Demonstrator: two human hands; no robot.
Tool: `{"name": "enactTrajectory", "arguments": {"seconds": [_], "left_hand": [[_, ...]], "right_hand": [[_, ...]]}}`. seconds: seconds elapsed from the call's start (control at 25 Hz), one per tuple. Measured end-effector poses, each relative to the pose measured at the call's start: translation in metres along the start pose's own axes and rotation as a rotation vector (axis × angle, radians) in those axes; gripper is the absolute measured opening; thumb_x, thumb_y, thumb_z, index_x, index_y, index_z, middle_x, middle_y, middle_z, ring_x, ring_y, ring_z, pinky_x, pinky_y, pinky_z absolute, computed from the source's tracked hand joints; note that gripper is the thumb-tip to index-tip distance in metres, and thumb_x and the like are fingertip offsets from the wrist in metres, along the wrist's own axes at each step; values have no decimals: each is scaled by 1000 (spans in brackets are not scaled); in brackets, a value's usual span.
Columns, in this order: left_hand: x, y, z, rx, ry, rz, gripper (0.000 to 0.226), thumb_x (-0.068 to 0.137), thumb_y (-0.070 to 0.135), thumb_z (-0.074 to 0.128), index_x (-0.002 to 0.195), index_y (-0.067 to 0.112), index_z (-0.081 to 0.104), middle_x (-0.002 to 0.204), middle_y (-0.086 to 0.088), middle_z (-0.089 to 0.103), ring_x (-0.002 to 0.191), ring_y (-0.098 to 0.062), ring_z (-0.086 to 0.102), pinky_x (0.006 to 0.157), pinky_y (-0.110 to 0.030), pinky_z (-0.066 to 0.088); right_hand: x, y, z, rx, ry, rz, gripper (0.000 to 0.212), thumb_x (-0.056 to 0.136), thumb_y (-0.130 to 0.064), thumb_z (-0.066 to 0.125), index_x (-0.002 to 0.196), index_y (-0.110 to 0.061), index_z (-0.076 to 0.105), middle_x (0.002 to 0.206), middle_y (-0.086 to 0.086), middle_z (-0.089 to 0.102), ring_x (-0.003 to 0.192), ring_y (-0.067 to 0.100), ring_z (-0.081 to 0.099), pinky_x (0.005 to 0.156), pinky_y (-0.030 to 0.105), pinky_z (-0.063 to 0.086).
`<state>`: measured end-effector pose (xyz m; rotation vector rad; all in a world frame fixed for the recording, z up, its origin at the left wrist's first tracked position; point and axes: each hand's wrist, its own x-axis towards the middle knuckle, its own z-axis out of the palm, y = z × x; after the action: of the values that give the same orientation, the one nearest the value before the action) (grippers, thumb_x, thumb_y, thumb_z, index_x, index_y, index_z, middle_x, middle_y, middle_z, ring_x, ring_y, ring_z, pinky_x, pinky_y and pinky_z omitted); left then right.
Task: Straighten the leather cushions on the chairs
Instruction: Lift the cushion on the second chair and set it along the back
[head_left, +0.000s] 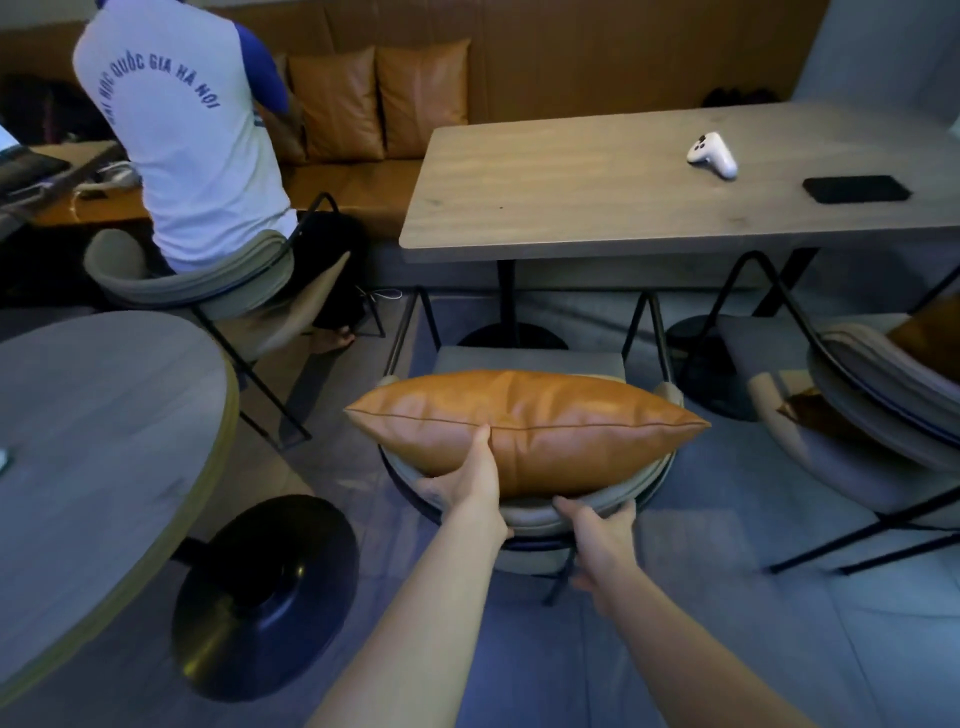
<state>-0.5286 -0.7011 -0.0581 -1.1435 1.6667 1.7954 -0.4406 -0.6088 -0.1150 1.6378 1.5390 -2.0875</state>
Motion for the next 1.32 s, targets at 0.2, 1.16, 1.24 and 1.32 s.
{"name": "enactTrajectory", "arguments": {"seconds": [0.2, 1.16, 1.24, 1.32], "left_hand": [[35, 51, -52, 64, -180, 79, 123, 64, 59, 86, 157, 33, 10, 155, -10, 38, 133, -42, 45, 94, -69, 46], [80, 108, -8, 158, -367, -64, 95, 81, 47, 80, 153, 17, 25, 157, -11, 34, 140, -45, 36, 91, -75, 47], [89, 112, -11, 147, -340, -52, 92, 82, 45, 80, 152, 16, 27, 155, -12, 36, 139, -46, 37, 90, -75, 47], [94, 115, -14, 160, -323, -37, 90, 82, 46, 80, 150, 16, 30, 154, -12, 38, 138, -46, 39, 87, -74, 49]], "right_hand": [[-12, 11, 70, 178, 137, 108, 117, 86, -36, 74, 156, -37, -19, 151, 20, 43, 125, 48, 50, 96, 61, 50], [58, -36, 70, 39, 282, -63, 86, 90, -24, 71, 147, -26, 7, 141, 21, 42, 123, 42, 52, 80, 63, 58], [59, -34, 78, 43, 274, -60, 90, 89, -24, 71, 148, -28, 5, 139, 20, 43, 122, 40, 53, 79, 61, 59], [60, -32, 84, 41, 250, -57, 93, 89, -23, 71, 150, -28, 2, 135, 17, 43, 121, 38, 53, 80, 58, 60]]}}
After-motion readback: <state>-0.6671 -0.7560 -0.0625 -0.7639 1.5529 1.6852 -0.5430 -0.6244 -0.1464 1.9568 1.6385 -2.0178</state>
